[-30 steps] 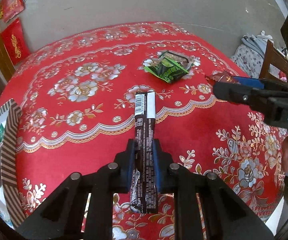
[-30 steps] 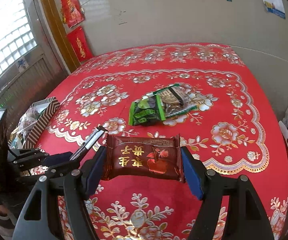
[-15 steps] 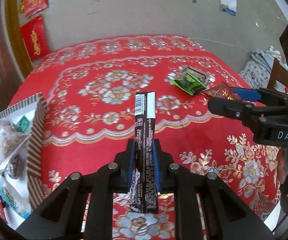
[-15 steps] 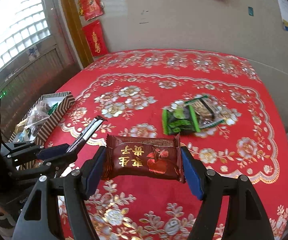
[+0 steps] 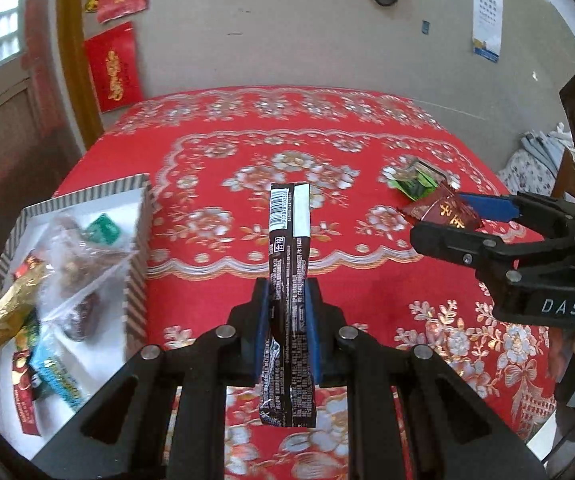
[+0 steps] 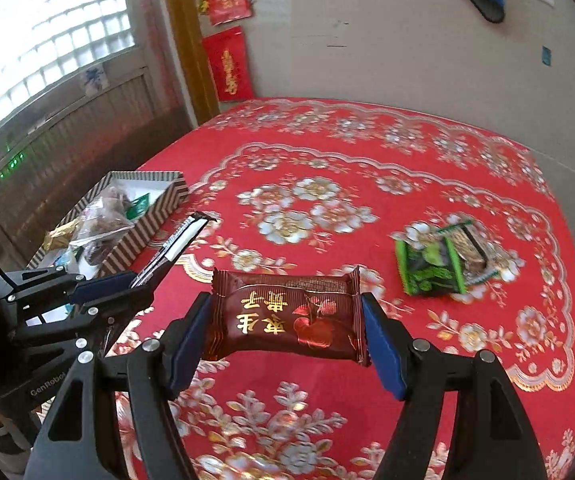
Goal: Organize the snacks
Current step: 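Carry the chocolate stick and brown cake over the white box with both tools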
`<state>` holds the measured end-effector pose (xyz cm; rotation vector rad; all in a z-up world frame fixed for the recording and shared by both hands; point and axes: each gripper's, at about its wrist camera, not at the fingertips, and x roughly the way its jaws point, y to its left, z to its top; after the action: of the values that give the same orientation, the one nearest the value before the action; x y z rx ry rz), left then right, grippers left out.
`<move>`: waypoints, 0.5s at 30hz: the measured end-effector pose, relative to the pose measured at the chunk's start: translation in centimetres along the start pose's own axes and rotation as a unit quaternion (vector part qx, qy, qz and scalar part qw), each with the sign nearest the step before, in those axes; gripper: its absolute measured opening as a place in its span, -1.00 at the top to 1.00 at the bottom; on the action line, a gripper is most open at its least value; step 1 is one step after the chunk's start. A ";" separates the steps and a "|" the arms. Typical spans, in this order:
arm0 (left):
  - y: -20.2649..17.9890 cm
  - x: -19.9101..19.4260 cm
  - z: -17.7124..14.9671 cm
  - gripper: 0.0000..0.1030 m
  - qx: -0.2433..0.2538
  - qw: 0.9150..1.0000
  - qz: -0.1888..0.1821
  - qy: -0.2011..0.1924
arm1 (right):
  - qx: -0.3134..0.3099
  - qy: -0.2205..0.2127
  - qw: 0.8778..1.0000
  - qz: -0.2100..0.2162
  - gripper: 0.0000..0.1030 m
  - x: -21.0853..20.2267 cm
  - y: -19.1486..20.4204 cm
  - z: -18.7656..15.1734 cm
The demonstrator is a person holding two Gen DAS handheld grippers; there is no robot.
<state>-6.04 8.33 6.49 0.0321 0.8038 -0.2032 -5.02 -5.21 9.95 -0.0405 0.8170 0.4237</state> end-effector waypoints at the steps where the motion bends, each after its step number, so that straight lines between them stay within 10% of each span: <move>1: 0.4 -0.2 0.0 0.63 -0.004 1.000 0.003 -0.002 | -0.003 0.000 1.000 0.002 -0.42 0.1 0.4 0.1; 15: 6.9 -3.8 -0.8 0.63 -0.052 0.997 0.050 -0.027 | -0.067 0.000 0.997 0.034 -0.42 2.1 7.5 3.0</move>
<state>-7.82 15.81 8.34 -0.0309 0.7569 -0.0664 -4.53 3.00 11.52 -0.1371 0.7909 0.5416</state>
